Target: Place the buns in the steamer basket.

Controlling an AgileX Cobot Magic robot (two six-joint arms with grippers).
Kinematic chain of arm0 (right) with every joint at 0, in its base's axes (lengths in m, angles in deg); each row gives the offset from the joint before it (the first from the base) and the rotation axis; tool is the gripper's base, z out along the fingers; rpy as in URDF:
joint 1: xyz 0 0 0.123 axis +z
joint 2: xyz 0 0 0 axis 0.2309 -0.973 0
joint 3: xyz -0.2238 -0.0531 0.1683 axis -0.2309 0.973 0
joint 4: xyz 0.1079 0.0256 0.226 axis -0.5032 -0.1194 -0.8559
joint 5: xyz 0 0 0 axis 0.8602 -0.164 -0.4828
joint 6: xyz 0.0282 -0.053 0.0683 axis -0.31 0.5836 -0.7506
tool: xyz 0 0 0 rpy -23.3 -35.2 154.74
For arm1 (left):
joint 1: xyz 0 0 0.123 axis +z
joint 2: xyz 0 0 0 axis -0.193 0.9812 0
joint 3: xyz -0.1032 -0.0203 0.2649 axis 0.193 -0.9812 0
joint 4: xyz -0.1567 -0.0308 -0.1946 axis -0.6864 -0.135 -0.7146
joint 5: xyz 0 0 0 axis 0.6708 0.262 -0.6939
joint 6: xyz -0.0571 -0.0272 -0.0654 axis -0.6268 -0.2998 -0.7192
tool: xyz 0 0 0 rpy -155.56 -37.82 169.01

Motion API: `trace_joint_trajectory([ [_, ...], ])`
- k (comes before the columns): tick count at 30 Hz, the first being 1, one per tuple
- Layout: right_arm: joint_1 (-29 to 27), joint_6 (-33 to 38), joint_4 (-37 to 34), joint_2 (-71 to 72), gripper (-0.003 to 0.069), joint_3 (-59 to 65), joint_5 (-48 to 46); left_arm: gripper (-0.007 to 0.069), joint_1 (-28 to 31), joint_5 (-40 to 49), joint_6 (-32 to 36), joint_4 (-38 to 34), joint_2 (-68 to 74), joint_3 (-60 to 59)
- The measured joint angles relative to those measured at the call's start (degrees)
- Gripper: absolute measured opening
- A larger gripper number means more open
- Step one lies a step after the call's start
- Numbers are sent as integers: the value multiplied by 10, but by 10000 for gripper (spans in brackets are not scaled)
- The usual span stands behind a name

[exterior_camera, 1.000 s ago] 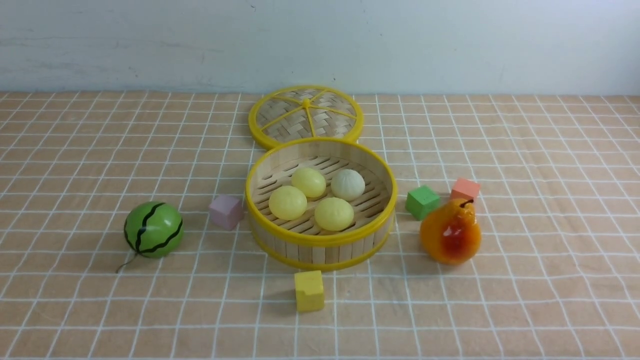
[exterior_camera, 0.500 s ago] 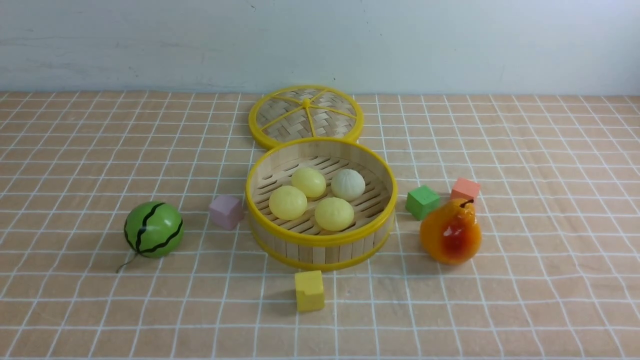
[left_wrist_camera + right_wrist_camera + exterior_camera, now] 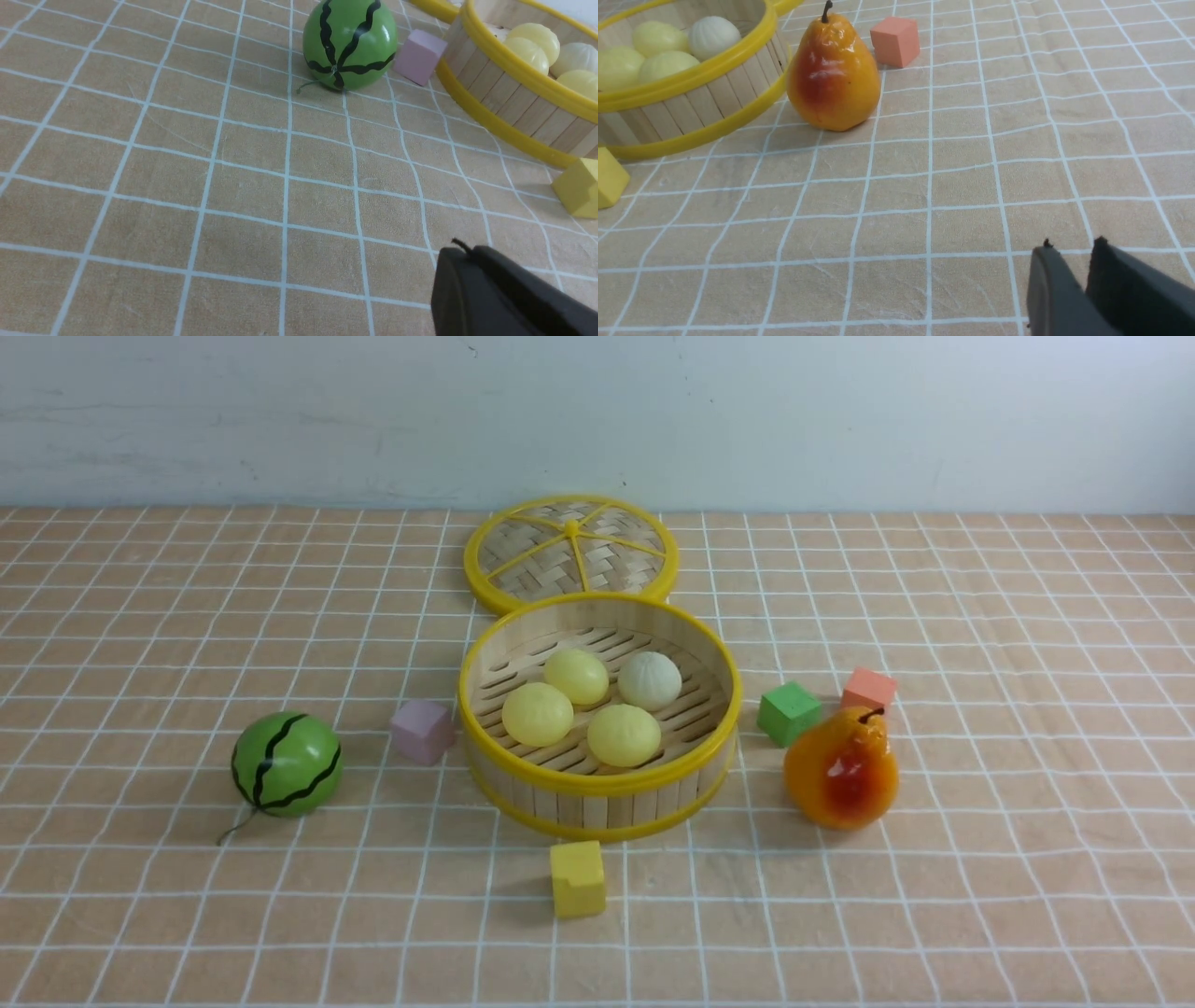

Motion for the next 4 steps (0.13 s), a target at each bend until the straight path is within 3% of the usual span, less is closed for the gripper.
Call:
trace_joint_trajectory([
  [4,0,0,0,0,133,0,0,-13,0,0,0,0,0,0],
])
